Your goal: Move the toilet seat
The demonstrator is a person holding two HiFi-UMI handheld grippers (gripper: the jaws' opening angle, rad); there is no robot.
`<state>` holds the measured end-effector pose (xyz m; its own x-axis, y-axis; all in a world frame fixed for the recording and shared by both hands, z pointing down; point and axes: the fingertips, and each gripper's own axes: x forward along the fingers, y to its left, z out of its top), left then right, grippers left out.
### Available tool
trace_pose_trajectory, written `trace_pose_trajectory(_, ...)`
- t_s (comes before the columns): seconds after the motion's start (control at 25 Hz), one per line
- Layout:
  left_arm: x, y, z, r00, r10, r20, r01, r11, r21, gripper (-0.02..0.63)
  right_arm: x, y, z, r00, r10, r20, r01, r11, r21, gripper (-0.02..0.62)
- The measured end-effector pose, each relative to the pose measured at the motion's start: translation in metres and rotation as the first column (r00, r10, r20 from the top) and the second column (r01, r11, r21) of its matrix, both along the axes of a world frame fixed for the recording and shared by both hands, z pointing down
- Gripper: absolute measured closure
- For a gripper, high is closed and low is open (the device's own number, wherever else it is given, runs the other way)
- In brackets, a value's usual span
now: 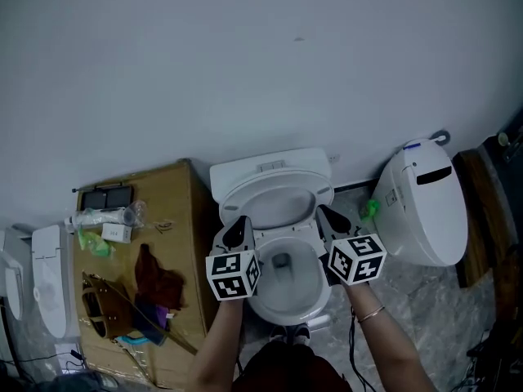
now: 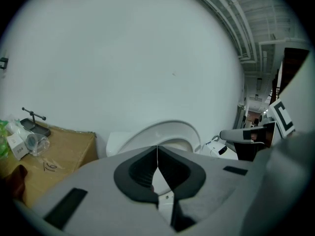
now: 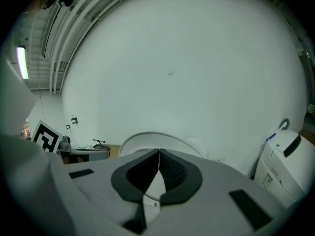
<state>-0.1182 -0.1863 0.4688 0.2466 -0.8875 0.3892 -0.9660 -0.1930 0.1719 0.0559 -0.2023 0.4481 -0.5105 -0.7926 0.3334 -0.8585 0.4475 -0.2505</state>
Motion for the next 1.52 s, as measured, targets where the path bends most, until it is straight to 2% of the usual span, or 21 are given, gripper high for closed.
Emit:
trace_pose_trajectory(0.28, 0.018, 0.040, -0.026, 0.998, 0.049, 0.035, -0.050, 0.998, 0.043, 0.578, 0.015, 0.045, -0.025, 1.000, 0.016, -0.019, -0.015, 0.999, 0.043, 0.578)
trace_pose_trajectory(0.56, 0.042, 0.078, -0.045, 0.995, 0.091, 0.052, -0.094, 0.994, 0.062, 0.578, 0.044, 0.094, -0.043, 0.997, 0.075, -0.036, -0.072, 0.994, 0.077, 0.578)
trace_pose_trajectory(0.92, 0.071, 0.128, -0.072, 0.990, 0.134, 0.050, -0.139, 0.985, 0.105, 0.578, 0.080, 0.147, -0.062, 0.988, 0.150, 0.024, -0.151, 0.985, 0.082, 0.579)
trace_pose_trajectory(1.08, 0.077, 0.146, -0.086, 0.989, 0.138, 0.060, -0.145, 0.981, 0.127, 0.578, 0.084, 0.168, -0.075, 0.989, 0.141, 0.037, -0.144, 0.984, 0.103, 0.580)
trace_pose_trajectory(1.52, 0.086, 0.198, -0.110, 0.985, 0.141, 0.095, -0.155, 0.974, 0.168, 0.578, 0.086, 0.223, -0.106, 0.995, 0.096, 0.003, -0.095, 0.979, 0.181, 0.580)
